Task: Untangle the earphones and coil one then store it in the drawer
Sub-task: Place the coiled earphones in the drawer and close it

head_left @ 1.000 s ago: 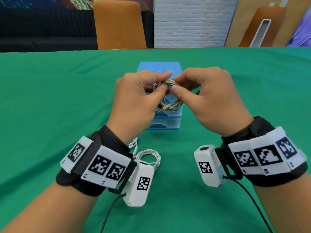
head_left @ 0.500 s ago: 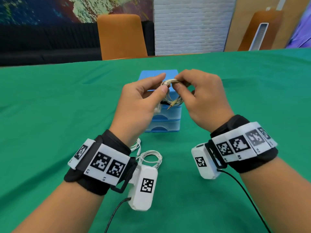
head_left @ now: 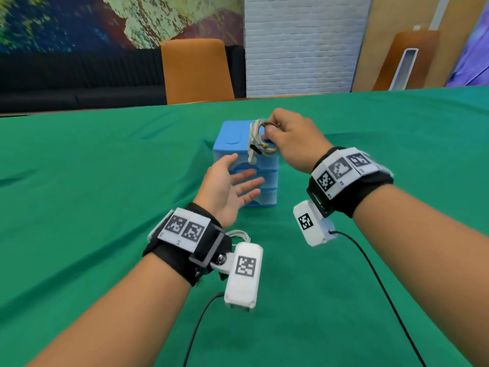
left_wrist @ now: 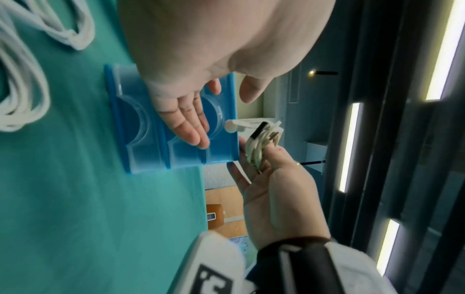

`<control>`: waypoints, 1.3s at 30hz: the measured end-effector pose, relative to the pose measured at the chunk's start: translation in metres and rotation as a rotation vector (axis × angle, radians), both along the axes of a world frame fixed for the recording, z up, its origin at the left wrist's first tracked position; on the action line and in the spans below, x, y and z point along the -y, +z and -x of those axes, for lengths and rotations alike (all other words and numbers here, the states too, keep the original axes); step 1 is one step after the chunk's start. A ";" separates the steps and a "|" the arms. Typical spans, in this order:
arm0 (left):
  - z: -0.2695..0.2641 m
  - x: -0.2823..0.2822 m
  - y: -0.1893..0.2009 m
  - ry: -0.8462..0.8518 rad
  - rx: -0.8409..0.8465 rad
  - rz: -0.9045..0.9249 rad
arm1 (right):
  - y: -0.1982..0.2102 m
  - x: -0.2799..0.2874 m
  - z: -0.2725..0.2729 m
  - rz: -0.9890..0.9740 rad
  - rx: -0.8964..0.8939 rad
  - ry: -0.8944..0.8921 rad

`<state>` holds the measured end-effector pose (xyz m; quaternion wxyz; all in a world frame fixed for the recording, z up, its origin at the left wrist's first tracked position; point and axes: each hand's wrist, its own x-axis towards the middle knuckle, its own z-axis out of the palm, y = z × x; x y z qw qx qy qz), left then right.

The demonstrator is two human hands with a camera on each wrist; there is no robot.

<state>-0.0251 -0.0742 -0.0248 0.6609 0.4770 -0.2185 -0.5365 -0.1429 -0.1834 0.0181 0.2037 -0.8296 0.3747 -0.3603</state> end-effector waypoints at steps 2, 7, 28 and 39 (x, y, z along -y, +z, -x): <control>0.002 0.001 -0.002 0.001 -0.036 0.011 | 0.004 -0.001 -0.002 -0.021 -0.044 -0.015; 0.008 0.000 0.001 0.086 -0.195 0.109 | 0.010 0.002 0.001 -0.109 -0.021 -0.011; 0.009 0.007 -0.008 0.236 -0.280 0.118 | 0.026 0.000 0.002 -0.353 -0.023 -0.079; 0.016 0.015 -0.006 0.314 -0.088 0.046 | 0.035 -0.001 -0.002 -0.294 -0.122 -0.101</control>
